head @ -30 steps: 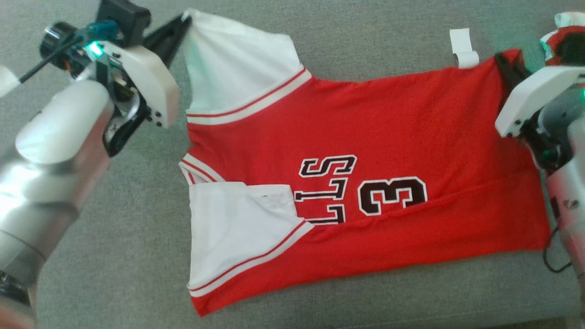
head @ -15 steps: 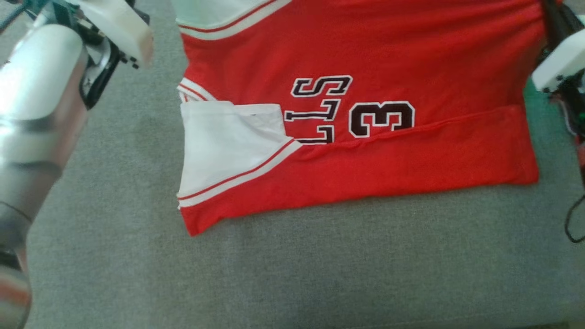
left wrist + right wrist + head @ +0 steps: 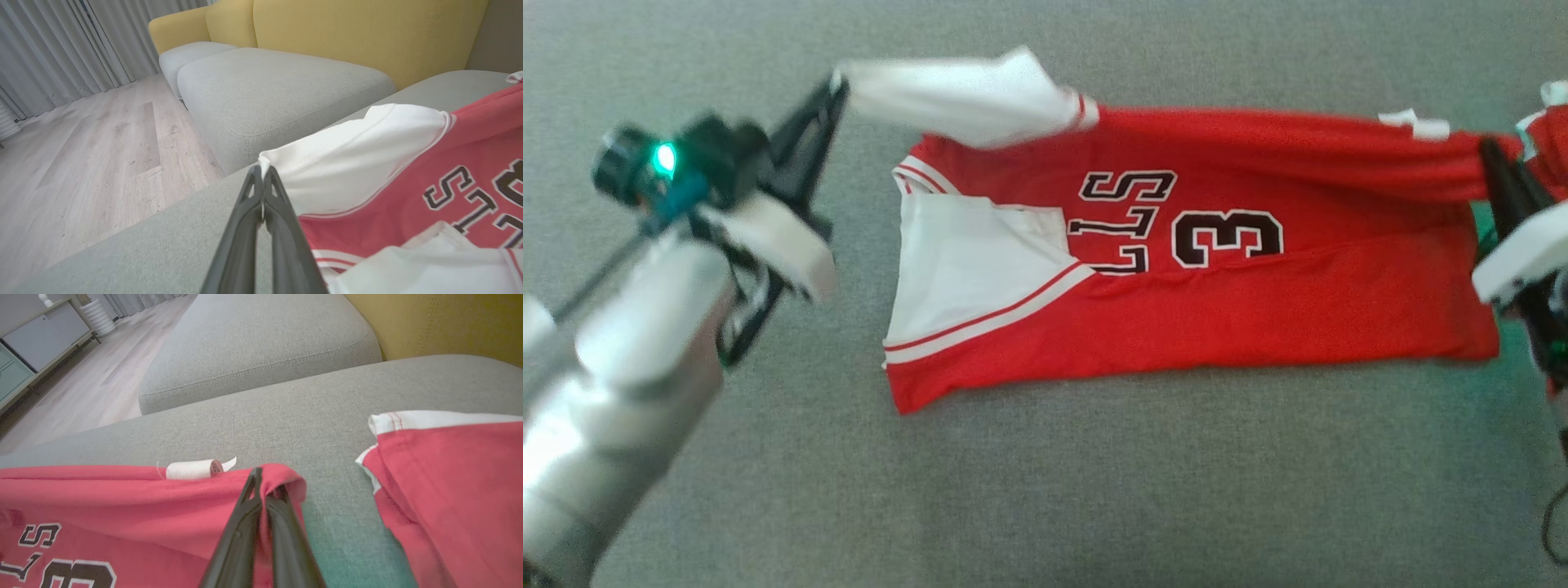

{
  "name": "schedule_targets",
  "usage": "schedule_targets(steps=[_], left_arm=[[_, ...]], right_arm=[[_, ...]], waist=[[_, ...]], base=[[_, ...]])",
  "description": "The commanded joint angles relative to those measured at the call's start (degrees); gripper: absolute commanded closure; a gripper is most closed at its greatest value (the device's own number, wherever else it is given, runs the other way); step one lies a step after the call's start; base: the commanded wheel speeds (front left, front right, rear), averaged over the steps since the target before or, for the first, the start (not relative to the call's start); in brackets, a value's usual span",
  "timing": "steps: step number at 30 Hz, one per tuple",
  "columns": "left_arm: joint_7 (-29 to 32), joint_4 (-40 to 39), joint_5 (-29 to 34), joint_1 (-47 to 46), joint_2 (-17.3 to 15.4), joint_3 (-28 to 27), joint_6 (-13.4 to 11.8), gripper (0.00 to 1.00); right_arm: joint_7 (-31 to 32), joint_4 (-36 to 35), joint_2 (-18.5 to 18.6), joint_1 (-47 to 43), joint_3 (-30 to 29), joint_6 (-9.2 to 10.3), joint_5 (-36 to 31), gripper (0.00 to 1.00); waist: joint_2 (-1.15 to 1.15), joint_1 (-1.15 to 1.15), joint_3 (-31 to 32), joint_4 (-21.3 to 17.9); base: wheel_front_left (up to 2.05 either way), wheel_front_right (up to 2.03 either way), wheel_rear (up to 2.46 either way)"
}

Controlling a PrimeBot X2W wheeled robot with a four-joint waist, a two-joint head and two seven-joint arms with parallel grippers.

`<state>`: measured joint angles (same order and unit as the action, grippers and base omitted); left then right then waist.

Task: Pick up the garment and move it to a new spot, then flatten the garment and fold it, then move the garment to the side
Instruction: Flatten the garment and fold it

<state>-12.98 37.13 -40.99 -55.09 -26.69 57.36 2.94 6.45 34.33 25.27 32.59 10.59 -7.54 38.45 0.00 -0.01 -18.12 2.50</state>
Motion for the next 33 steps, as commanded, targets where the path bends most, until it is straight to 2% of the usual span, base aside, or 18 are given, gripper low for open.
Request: schedule_targets(steps=[1,3,10,19,20,21,22,23,24,25,29,33], left_arm=[[-0.8,-3.4,-0.5,0.6,-3.6,-2.0,-1.6,1.00],[-1.0,-5.0,-0.7,2.4,-4.0,-1.9,-2.3,1.00],[-0.3,-15.6,-1.6,13.6,-6.7,-0.2,-8.0,1.00],[1.6,-22.6,-3.4,21.9,-7.7,1.8,-12.1,1.00],[1.7,-22.9,-3.4,22.2,-7.7,1.9,-12.5,1.00],[1.6,-23.0,-3.3,22.5,-7.7,2.1,-12.8,1.00],[1.4,-23.1,-3.2,22.8,-7.5,2.2,-13.1,1.00],[1.2,-23.0,-3.2,23.0,-7.2,2.1,-13.4,0.78],[1.1,-22.7,-3.2,23.3,-7.0,2.2,-13.7,0.05],[0.8,-22.4,-3.1,23.6,-6.7,2.1,-14.2,0.00],[-0.6,-21.4,-3.1,25.4,-4.9,1.3,-16.0,0.00],[-1.8,-21.7,-2.7,28.9,-2.4,-2.0,-19.8,0.00]], right_arm=[[-0.8,-2.3,1.7,-2.2,-0.2,0.05,0.7,1.00],[-1.0,-2.5,1.7,-3.2,-0.3,0.05,0.8,1.00],[-1.1,-5.0,2.3,-10.5,-1.2,0.05,0.9,1.00],[0.8,-8.0,1.5,-17.6,-3.4,0.05,-1.1,1.00],[0.9,-8.0,1.4,-17.7,-3.6,0.05,-1.4,0.71],[0.9,-8.0,1.1,-17.8,-3.8,0.05,-1.8,0.56],[1.0,-8.0,0.9,-17.8,-4.1,0.05,-2.1,0.11],[0.9,-7.8,0.6,-17.7,-4.5,0.05,-2.5,0.00],[0.7,-7.7,0.3,-17.7,-4.9,0.05,-3.0,0.00],[0.3,-7.6,0.0,-17.8,-5.2,0.05,-3.6,0.00],[-2.8,-7.7,-0.4,-19.6,-7.2,0.05,-9.0,0.00],[-6.4,-9.0,-4.6,-22.7,-11.3,0.05,-14.5,0.00]], waist=[[0.00,0.01,1.2,0.5],[0.00,0.01,1.6,0.6],[0.00,0.01,3.3,1.4],[0.00,0.01,3.8,1.8],[0.00,0.01,3.8,1.7],[0.00,0.01,3.8,1.7],[0.00,0.01,3.8,1.7],[0.00,0.01,3.9,1.7],[0.00,0.01,4.1,1.8],[0.00,0.01,4.4,1.8],[0.00,0.01,6.4,2.1],[0.00,0.01,9.1,2.2]], base=[[0.00,0.00,0.00],[0.00,0.00,0.00],[0.00,0.00,0.00],[0.00,0.00,0.00],[0.00,0.00,0.00],[0.00,0.00,0.00],[0.00,0.00,0.00],[0.00,0.00,0.00],[0.00,0.00,0.00],[0.00,0.00,0.00],[0.00,0.00,0.00],[0.00,0.00,0.00]])
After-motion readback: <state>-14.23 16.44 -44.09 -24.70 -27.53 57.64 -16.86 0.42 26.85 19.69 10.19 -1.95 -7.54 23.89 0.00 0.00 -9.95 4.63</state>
